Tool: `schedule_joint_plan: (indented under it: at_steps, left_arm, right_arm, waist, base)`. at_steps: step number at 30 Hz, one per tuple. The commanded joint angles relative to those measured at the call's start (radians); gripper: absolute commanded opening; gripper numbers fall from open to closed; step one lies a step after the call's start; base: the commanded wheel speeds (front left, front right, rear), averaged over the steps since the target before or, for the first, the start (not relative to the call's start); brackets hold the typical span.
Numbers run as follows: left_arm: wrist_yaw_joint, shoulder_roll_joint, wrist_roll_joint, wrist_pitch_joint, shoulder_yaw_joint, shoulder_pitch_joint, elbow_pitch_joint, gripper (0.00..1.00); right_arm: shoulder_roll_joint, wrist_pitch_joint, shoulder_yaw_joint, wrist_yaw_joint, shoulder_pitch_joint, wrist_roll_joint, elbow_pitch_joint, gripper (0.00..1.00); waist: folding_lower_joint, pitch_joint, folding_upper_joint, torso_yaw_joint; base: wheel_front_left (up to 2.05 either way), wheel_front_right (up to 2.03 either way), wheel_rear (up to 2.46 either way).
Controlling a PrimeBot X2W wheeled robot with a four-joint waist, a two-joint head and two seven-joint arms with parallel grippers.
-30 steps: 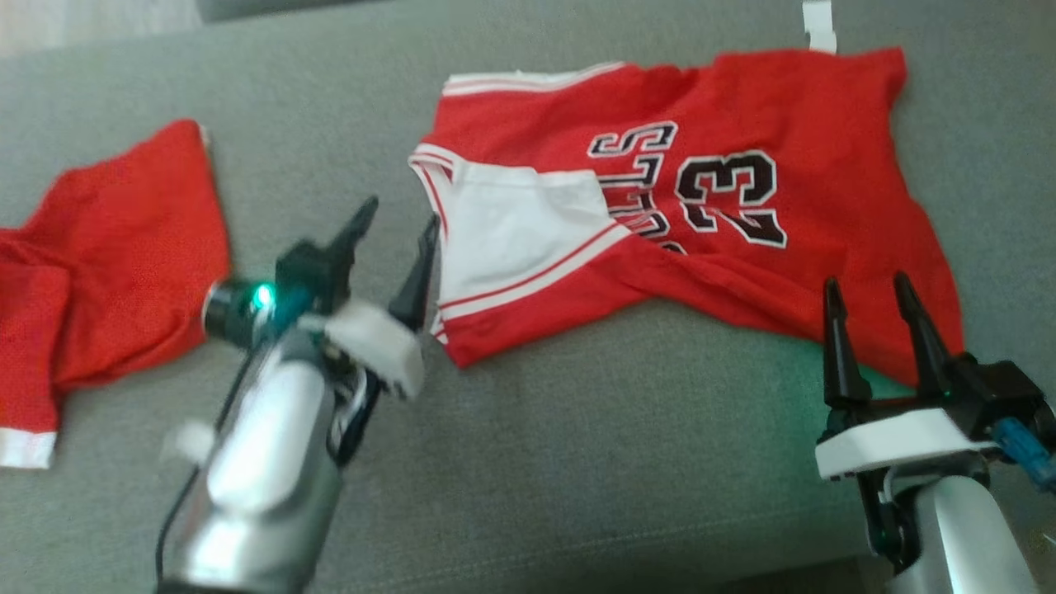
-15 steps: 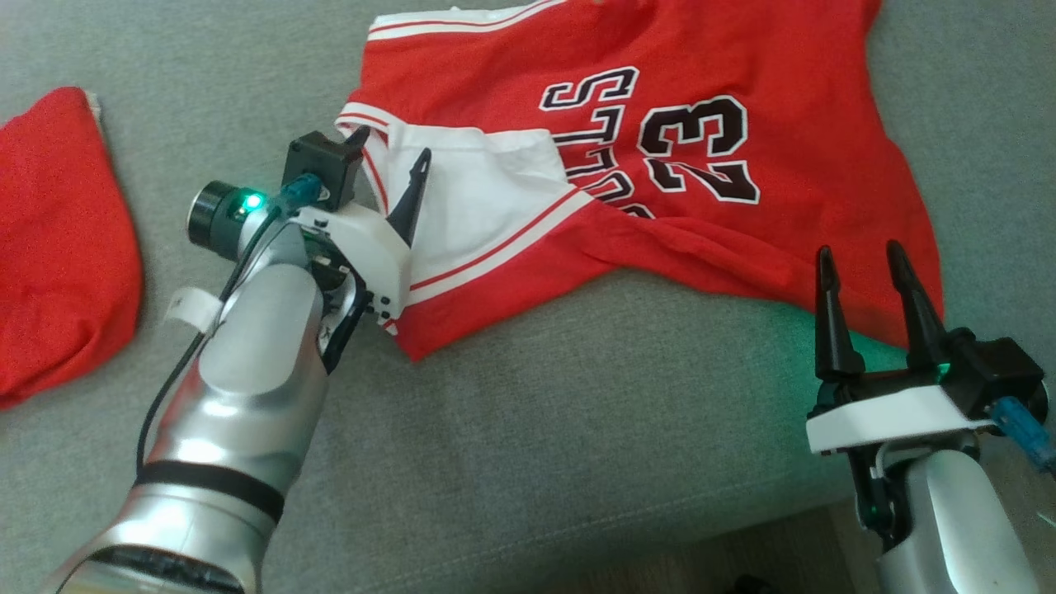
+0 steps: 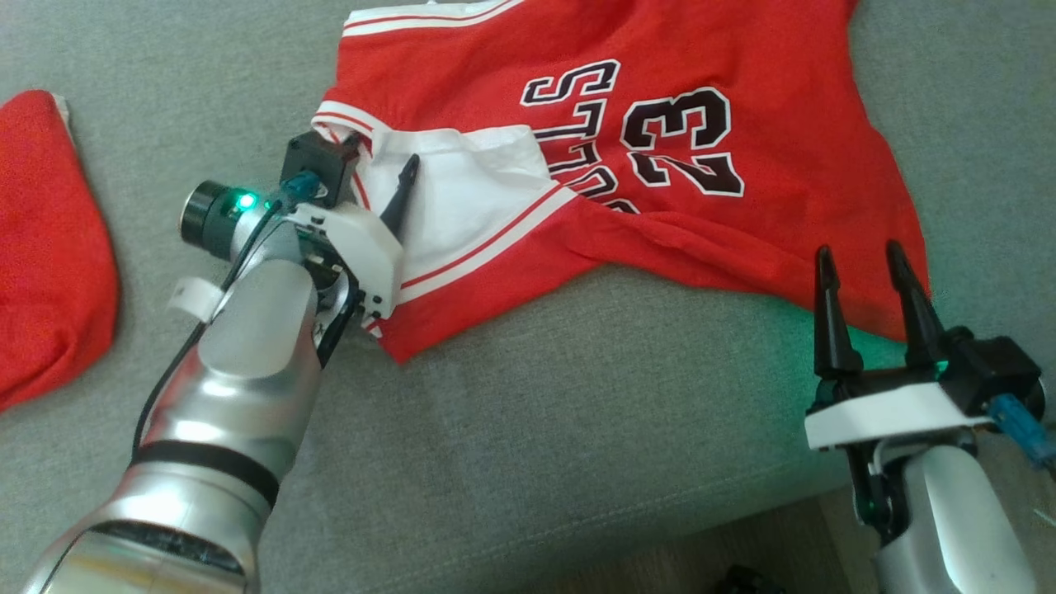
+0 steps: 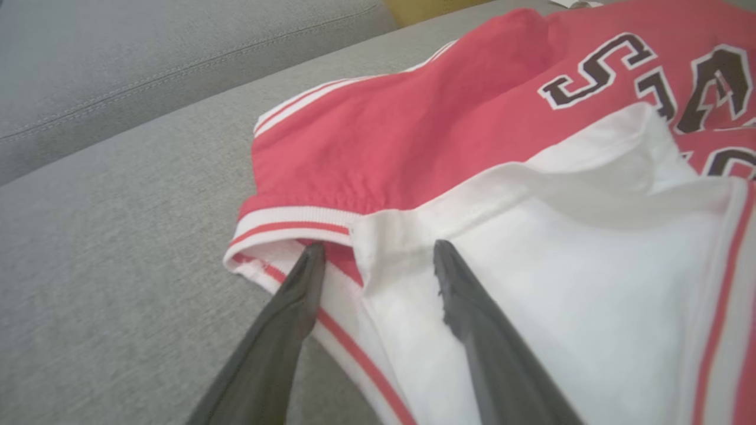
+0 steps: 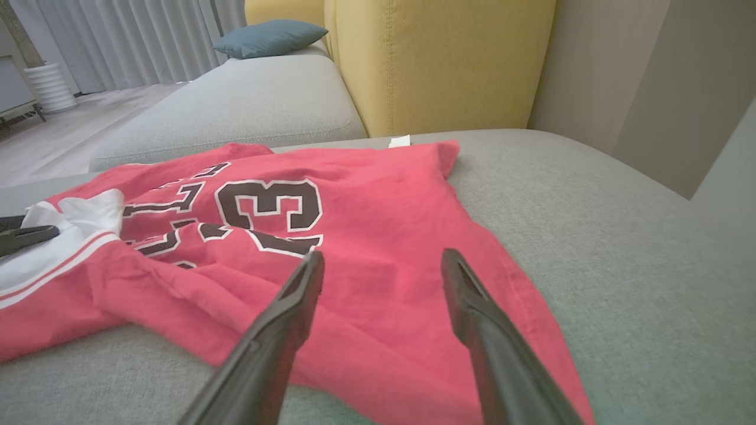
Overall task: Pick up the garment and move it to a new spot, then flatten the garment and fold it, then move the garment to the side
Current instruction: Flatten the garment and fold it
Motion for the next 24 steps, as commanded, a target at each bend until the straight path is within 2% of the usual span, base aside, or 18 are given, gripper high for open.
schedule_joint_plan:
  at_steps: [1, 10, 16, 24]
  left_arm:
    - [-0.004, 0.021, -0.002, -0.007, 0.006, -0.049, -0.010, 0.00]
    - [-0.005, 0.022, -0.027, -0.034, -0.009, -0.055, -0.030, 0.00]
    - [0.000, 0.027, -0.035, -0.038, -0.006, -0.024, -0.110, 0.00]
    - [0.030, 0.067, -0.020, -0.038, 0.004, 0.015, -0.228, 0.00]
  right_arm:
    - [-0.006, -0.012, 0.023, 0.007, -0.027, 0.009, -0.024, 1.00]
    - [-0.006, -0.017, 0.011, 0.007, -0.022, 0.012, -0.007, 1.00]
    - [-0.006, -0.019, 0.007, 0.007, -0.025, 0.013, 0.013, 1.00]
    - [-0.006, -0.019, 0.010, 0.007, -0.022, 0.010, 0.037, 1.00]
  waist:
    - [0.0000, 0.002, 0.0000, -0.003]
    - [0.0000, -0.022, 0.0000, 0.012]
    - [0.0000, -0.072, 0.0000, 0.044]
    - [0.0000, -0.138, 0.0000, 0.075]
  base:
    - [0.00, 0.00, 0.00]
    - [0.00, 0.00, 0.00]
    - [0.00, 0.00, 0.00]
    - [0.00, 0.00, 0.00]
